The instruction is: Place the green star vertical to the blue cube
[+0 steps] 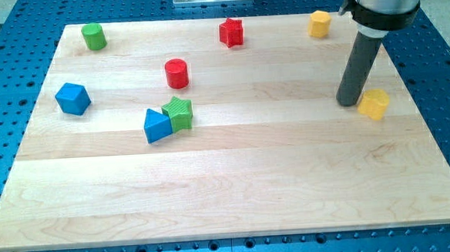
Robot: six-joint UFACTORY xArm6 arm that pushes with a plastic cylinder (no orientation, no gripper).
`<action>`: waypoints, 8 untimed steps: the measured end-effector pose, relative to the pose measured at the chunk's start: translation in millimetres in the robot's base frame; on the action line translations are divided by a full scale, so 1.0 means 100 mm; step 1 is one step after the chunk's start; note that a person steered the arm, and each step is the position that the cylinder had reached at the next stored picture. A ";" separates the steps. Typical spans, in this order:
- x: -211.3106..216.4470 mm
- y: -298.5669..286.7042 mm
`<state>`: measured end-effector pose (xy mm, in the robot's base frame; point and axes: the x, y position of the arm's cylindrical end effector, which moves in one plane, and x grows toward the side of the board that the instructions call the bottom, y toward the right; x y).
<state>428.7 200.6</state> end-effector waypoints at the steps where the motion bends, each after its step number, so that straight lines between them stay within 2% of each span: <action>1: 0.56 0.00; 3: 0.85 0.12; 4: 0.65 0.52; 5: 0.32 0.60; 6: 0.07 0.06; 7: 0.42 0.06; 8: 0.50 -0.38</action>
<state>478.4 162.3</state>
